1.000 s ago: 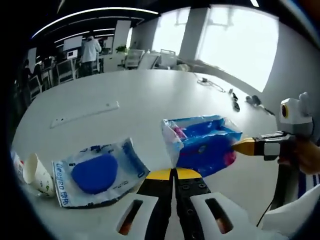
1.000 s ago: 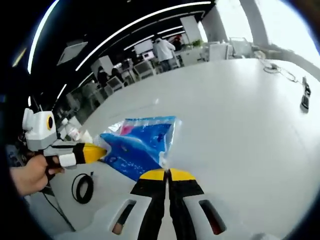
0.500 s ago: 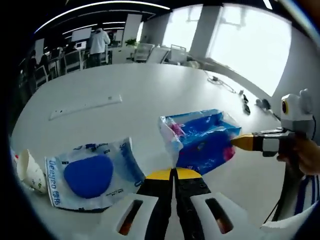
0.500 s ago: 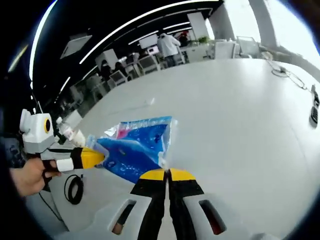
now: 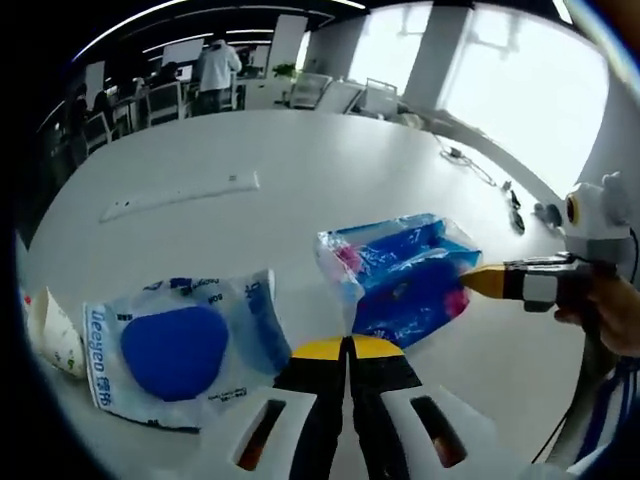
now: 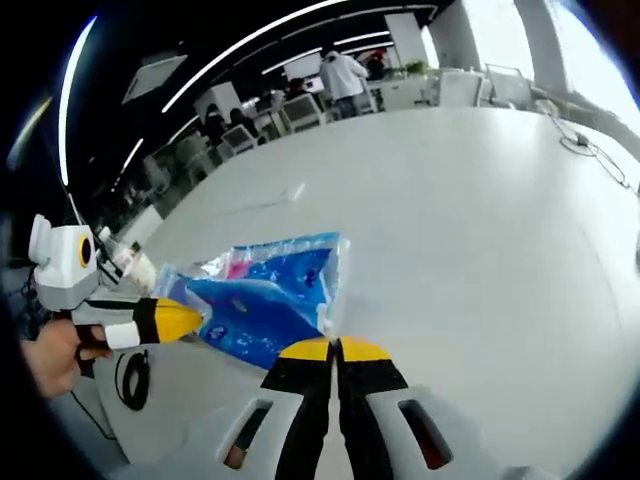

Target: Arrange the tabletop items into an orderly group along one side of the table until the central work area is clear of visible clutter.

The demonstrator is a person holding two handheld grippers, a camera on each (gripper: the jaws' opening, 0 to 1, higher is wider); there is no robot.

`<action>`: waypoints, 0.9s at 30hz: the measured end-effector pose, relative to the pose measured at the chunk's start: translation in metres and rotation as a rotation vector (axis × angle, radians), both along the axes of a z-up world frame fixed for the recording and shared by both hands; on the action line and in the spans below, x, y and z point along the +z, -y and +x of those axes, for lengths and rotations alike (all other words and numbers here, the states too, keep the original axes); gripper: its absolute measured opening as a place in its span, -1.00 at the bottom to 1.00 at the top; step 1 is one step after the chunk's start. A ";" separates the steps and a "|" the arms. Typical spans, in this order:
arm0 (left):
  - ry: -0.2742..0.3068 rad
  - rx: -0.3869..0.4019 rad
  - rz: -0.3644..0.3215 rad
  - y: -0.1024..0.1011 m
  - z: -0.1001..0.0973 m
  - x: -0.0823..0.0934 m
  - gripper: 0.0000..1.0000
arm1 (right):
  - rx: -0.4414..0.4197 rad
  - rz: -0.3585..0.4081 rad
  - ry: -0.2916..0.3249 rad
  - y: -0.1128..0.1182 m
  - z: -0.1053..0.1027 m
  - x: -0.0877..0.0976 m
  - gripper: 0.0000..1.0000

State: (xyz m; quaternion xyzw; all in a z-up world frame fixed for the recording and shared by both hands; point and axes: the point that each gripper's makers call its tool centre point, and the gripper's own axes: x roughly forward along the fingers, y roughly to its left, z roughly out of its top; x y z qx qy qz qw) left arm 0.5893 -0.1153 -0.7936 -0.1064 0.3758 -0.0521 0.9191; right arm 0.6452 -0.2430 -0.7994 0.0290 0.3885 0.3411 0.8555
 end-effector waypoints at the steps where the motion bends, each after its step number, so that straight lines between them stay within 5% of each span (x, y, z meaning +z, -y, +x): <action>1: -0.003 0.000 -0.001 -0.001 0.001 -0.001 -1.00 | 0.003 -0.002 -0.001 -0.001 0.000 -0.001 -1.00; 27: -0.074 0.046 -0.042 -0.007 0.003 -0.020 -1.00 | 0.032 -0.053 -0.053 -0.008 0.004 -0.023 -1.00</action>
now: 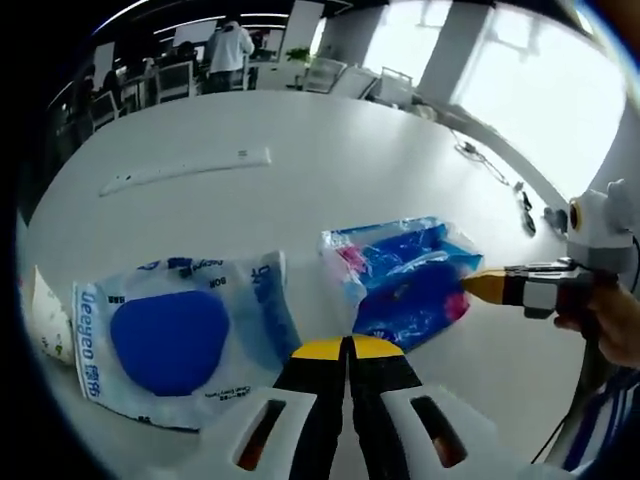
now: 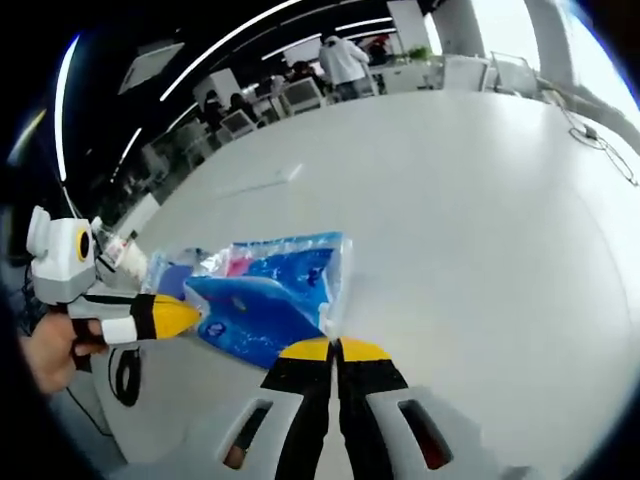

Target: Arrange the tabletop items into an orderly group along one side of the table until the central work area is clear of visible clutter.

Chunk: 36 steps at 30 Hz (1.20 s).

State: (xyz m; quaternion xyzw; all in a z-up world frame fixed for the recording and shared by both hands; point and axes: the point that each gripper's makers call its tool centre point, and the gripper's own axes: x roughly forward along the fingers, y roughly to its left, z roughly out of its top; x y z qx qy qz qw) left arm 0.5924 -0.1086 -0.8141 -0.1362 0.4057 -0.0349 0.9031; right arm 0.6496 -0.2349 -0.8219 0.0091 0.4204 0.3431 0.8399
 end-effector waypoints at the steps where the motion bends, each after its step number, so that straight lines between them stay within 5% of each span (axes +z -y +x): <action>1: -0.001 0.000 -0.002 0.000 0.000 0.000 -1.00 | -0.002 0.002 0.002 0.000 0.001 0.000 -1.00; 36: -0.022 0.028 -0.022 0.000 -0.001 -0.010 -1.00 | 0.008 -0.021 -0.026 0.002 0.001 -0.011 -1.00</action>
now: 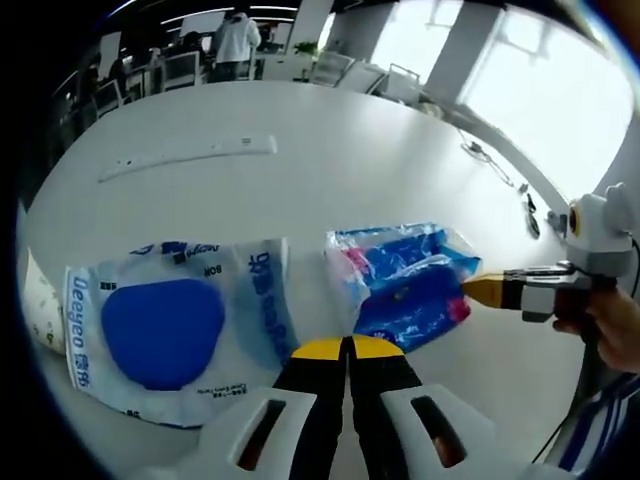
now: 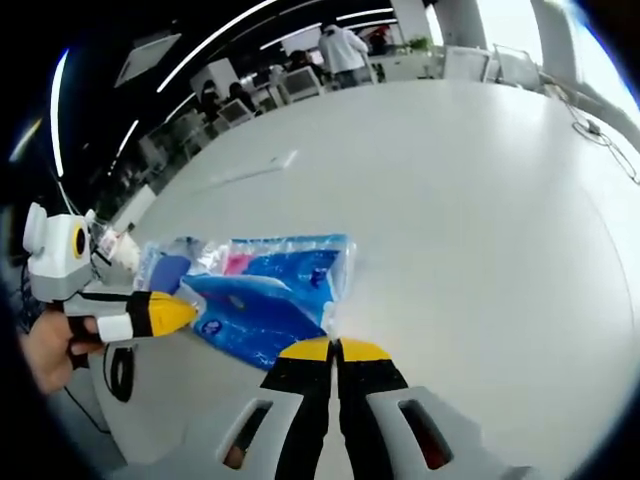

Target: Arrange the tabletop items into an orderly group along one side of the table until the central work area is clear of visible clutter.

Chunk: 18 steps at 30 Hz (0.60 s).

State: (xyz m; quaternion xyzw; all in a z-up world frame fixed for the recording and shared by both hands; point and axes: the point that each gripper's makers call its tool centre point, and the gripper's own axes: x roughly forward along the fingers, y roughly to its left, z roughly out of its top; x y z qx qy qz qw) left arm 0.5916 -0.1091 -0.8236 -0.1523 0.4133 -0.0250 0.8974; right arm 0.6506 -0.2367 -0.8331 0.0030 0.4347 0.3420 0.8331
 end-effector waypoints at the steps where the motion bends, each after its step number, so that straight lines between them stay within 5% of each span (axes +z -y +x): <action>1: 0.001 0.005 0.001 -0.001 0.000 0.000 -1.00 | 0.002 0.003 0.002 0.000 0.000 0.000 -1.00; 18: 0.019 0.009 0.023 0.000 0.001 0.000 -1.00 | 0.001 -0.004 0.010 -0.002 0.001 -0.001 -1.00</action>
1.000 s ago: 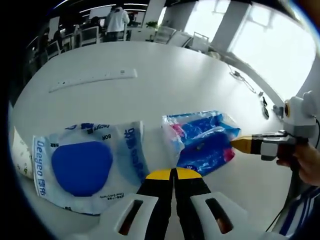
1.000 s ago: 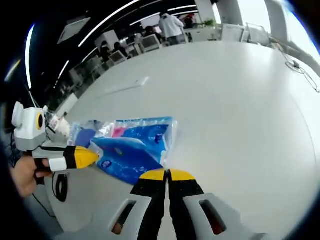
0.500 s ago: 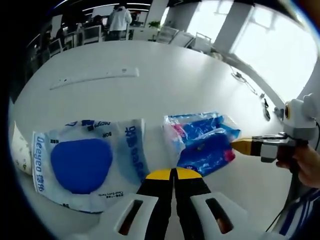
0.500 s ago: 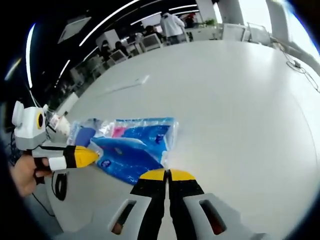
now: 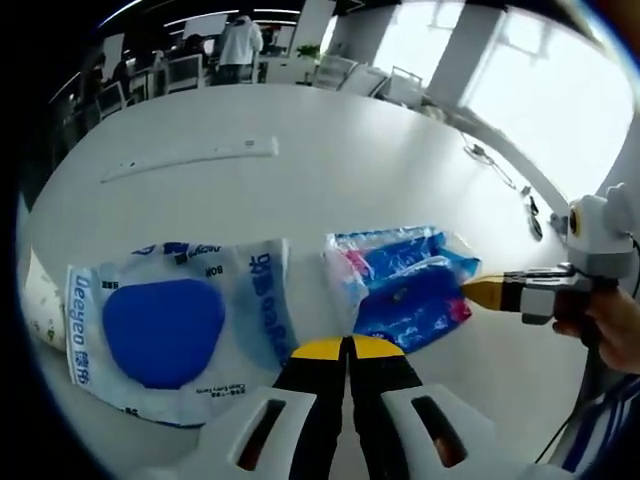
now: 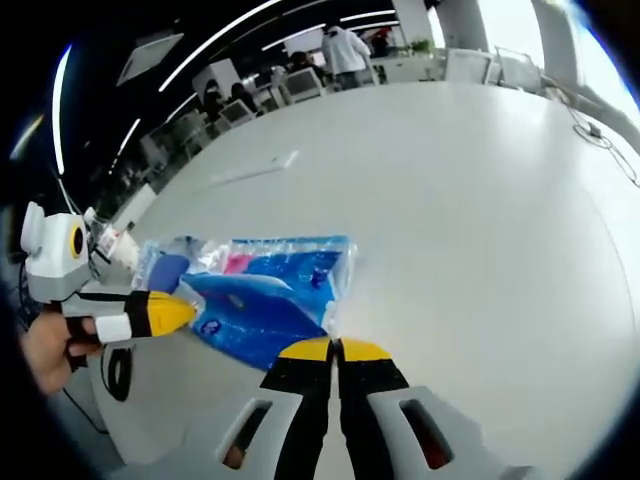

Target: Arrange the tabletop items into an orderly group along one side of the table until the central work area is clear of visible clutter.

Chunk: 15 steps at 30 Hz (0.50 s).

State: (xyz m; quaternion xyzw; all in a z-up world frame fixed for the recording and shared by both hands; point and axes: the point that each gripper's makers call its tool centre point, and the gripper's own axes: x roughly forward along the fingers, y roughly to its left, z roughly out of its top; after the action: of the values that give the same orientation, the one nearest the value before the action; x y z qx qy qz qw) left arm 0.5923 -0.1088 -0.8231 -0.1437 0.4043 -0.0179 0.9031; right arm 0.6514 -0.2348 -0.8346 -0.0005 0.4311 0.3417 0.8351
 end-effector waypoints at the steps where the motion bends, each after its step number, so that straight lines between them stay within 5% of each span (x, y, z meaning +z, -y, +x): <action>1: 0.002 0.001 0.000 0.000 0.001 0.000 -1.00 | 0.000 0.001 0.001 0.000 0.000 0.000 -1.00; 15: 0.060 0.020 -0.024 0.003 0.005 0.011 -0.84 | 0.037 -0.009 0.027 -0.004 -0.003 0.000 -0.87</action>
State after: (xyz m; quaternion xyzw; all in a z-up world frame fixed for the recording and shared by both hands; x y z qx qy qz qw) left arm 0.5974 -0.1113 -0.8126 -0.1579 0.3753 -0.0180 0.9132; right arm 0.6483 -0.2311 -0.8350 -0.0170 0.4211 0.3550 0.8345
